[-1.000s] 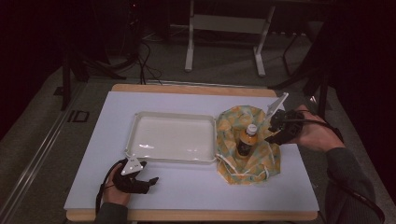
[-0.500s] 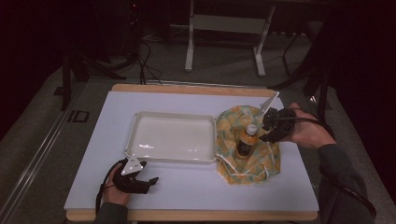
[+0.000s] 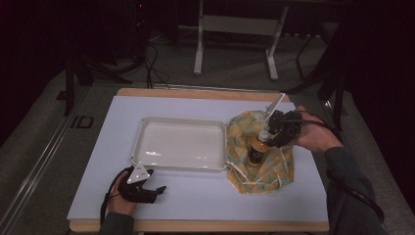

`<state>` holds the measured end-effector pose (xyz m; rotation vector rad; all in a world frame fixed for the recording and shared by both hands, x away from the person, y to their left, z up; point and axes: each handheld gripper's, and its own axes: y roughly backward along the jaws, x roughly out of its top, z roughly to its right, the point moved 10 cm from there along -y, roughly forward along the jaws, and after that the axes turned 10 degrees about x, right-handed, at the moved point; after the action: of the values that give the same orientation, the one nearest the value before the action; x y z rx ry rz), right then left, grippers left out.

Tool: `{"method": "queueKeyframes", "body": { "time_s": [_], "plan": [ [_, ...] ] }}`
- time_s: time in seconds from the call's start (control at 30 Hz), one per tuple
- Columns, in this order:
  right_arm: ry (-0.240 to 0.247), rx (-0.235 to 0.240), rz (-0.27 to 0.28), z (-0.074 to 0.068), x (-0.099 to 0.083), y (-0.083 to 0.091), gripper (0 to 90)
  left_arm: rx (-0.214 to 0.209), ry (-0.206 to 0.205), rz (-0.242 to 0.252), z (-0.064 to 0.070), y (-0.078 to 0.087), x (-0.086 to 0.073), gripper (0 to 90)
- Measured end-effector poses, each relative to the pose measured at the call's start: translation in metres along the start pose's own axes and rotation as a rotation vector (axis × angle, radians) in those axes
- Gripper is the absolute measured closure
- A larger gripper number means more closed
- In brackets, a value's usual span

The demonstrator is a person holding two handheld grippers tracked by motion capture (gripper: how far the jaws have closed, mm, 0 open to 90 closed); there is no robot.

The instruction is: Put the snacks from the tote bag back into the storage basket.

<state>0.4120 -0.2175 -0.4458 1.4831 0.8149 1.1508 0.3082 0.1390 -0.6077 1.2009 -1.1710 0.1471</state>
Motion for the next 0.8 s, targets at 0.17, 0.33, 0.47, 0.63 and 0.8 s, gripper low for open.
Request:
{"method": "queueKeyframes", "body": {
  "time_s": [0.17,0.33,0.47,0.63,0.8],
  "plan": [
    [-0.011,0.008,0.017,0.002,0.006,-0.003,50.4,0.0,-0.001,0.0,0.0,0.0,0.0,23.5],
    [-0.014,0.019,0.009,0.003,0.008,-0.007,49.6,0.0,0.0,0.0,0.0,0.0,0.0,23.5],
    [-0.026,0.034,0.009,0.005,0.01,-0.011,49.4,-0.001,0.0,0.0,0.0,0.0,0.0,23.4],
    [-0.049,0.058,-0.011,0.007,0.009,-0.016,51.5,-0.001,0.0,0.0,0.0,0.0,0.0,23.4],
    [-0.051,0.061,-0.002,0.007,0.013,-0.016,51.8,-0.002,0.001,-0.002,0.0,0.0,0.0,23.5]
  ]
}}
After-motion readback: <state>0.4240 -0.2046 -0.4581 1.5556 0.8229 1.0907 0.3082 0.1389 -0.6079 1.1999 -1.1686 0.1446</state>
